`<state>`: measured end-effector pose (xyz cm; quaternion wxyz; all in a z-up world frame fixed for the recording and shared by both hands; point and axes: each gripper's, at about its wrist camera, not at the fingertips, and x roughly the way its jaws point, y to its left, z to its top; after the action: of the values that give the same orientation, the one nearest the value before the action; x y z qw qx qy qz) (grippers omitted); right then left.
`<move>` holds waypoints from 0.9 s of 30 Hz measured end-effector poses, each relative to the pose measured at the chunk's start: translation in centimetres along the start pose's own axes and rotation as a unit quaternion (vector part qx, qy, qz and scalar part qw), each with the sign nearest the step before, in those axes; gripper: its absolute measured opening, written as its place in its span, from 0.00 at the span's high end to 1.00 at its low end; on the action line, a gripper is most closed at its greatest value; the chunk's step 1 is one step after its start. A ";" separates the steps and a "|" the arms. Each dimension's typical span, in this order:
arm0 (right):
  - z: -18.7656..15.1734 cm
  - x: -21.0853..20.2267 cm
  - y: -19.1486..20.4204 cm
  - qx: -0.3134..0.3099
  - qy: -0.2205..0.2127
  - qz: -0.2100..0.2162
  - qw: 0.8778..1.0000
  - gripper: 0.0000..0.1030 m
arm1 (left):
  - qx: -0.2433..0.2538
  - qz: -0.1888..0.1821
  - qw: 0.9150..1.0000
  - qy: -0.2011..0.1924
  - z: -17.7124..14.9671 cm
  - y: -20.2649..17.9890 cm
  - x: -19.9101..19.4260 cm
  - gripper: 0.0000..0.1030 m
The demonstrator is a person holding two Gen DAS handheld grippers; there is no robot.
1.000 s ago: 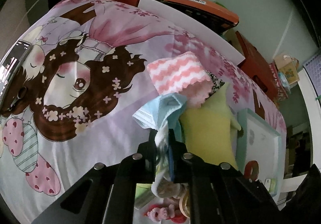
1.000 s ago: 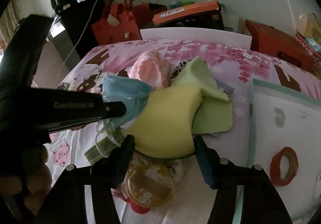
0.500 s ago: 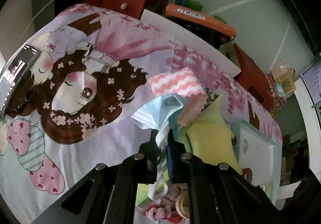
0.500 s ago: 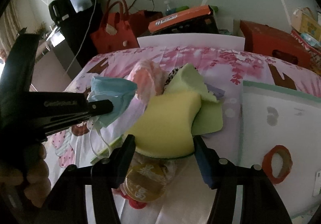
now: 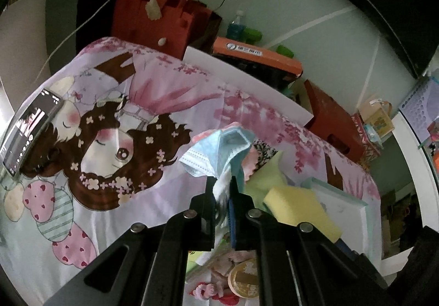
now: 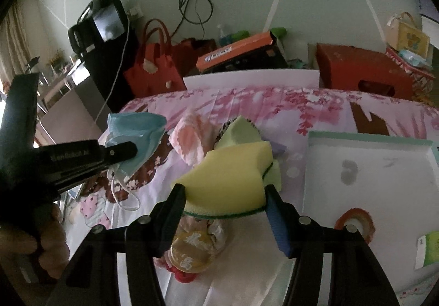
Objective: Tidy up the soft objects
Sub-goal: 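Release the mask into the tray with the left tool while the right releases the sponge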
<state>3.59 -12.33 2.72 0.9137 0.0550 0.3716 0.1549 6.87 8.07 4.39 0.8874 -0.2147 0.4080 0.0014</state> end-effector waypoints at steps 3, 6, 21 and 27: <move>0.4 -1.0 -0.6 0.005 -0.016 -0.002 1.000 0.41 | 0.010 -0.004 1.000 -0.011 0.0 -0.7 -0.5 0.93; 0.9 -1.9 -1.6 0.014 -0.029 -0.011 0.999 0.41 | 0.026 -0.014 0.999 -0.019 -0.1 -1.8 -0.9 0.93; 1.1 -6.5 -13.8 0.142 -0.072 -0.117 0.980 0.41 | 0.145 -0.084 0.986 -0.009 -3.5 -11.7 0.3 0.93; 0.4 -7.9 -18.2 0.188 -0.082 -0.152 0.967 0.41 | 0.185 -0.087 0.979 0.008 -5.1 -14.3 1.7 0.93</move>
<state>2.96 -32.08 4.35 0.9271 0.1806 0.3221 -0.0638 6.84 -7.13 5.67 0.9052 -0.0816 0.3878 -0.1533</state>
